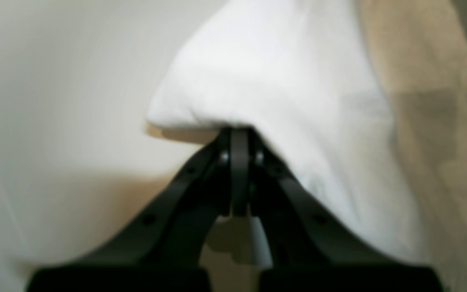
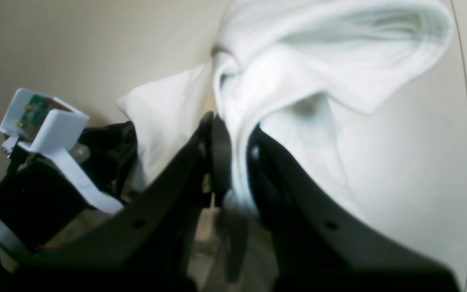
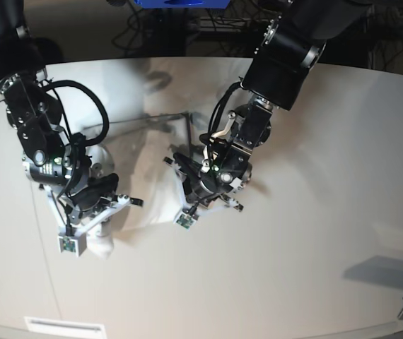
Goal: Fold the T-shirt properly
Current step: 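Grasp the shirt with both grippers and lift it, folding it over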
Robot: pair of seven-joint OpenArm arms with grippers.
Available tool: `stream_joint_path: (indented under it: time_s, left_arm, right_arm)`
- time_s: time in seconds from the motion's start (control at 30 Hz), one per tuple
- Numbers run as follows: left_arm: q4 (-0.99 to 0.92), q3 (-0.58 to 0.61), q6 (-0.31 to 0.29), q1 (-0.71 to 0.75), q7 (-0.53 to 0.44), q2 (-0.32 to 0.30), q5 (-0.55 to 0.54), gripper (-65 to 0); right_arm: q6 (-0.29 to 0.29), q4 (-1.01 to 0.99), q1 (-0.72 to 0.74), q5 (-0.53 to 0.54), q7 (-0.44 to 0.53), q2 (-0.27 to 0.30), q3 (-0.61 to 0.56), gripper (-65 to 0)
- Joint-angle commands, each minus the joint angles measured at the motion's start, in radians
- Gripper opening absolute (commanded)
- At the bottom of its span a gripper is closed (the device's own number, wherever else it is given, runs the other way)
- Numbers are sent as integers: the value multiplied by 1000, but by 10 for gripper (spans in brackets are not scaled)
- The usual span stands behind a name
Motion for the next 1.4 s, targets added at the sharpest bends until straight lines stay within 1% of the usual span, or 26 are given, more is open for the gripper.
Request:
stream_joint_path:
  time_s: [0.0, 0.13, 0.3, 0.33, 0.43, 0.53, 0.6, 0.93, 1.0, 1.07, 1.2, 1.3, 1.37]
  left_arm:
    - [16, 1, -14, 2, 68, -17, -10, -650]
    - [59, -7, -13, 0, 99, -45, -12, -650]
    - [123, -93, -13, 3, 108, -56, -10, -650]
    - [128, -101, -13, 3, 131, -67, -10, -650]
    - [152, -107, -14, -1, 174, -73, -10, -650]
    - [171, -101, -14, -3, 208, -102, -10, -650]
    - [171, -99, -14, -1, 212, -103, -10, -650]
    - [161, -99, -14, 6, 215, -106, -10, -650]
    - [161, -99, -14, 6, 231, -106, -10, -650]
    - [161, -99, -14, 6, 232, -108, -10, -650]
    - [171, -99, -14, 29, 240, -140, -10, -650]
    - [171, -99, -14, 40, 240, -174, -12, -650]
    - [172, -105, -14, 59, 240, -185, -10, -650]
  right_arm:
    - [0, 15, 29, -13, 25, 6, 7, -649]
    - [0, 15, 31, -13, 25, 8, 7, -649]
    - [0, 15, 34, -13, 25, 6, 7, -649]
    - [0, 15, 34, -13, 25, 6, 7, -649]
    - [0, 15, 34, -13, 25, 6, 5, -649]
    - [0, 15, 34, -13, 23, 6, 5, -649]
    - [0, 15, 34, -13, 23, 6, 3, -649]
    - [0, 15, 49, -13, 22, 6, -115, -649]
    - [0, 15, 66, -13, -4, 5, -152, -649]
    - [0, 15, 78, -13, -23, -11, -168, -649]
    - [0, 15, 88, -13, -50, -51, -173, -649]
    - [0, 15, 94, -13, -60, -63, -173, -649]
    - [0, 13, 94, -13, -60, -64, -173, -646]
